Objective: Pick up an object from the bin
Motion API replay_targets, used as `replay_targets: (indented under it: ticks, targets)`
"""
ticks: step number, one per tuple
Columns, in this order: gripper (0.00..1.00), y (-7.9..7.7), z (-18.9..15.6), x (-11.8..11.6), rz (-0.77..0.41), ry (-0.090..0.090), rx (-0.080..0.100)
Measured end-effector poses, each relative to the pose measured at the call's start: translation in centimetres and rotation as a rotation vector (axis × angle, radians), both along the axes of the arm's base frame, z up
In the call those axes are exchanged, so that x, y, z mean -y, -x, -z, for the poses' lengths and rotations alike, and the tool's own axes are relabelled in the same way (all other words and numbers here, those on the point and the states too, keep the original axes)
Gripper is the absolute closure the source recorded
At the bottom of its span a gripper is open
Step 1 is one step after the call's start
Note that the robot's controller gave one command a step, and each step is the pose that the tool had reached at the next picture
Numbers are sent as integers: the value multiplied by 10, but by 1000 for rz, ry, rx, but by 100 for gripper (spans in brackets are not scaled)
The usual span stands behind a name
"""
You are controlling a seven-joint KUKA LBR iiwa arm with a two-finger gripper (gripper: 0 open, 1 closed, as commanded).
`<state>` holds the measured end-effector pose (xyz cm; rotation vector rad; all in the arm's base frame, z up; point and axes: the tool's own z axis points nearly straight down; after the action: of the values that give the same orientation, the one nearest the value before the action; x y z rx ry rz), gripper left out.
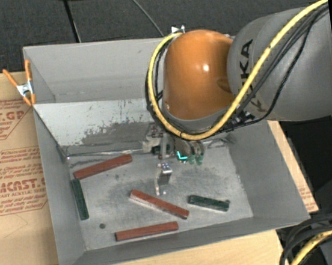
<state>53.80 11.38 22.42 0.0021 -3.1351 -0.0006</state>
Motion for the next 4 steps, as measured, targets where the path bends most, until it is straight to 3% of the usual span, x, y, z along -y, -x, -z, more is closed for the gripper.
replay_targets:
  ticks: [1,2,3,4]
  targets:
    - [0,-2,-4,1,1,-1,8]
    - [0,5,53,7,84,-1,11]
    - [0,15,88,20,161,2,2]
    - [0,27,110,13,161,0,7]
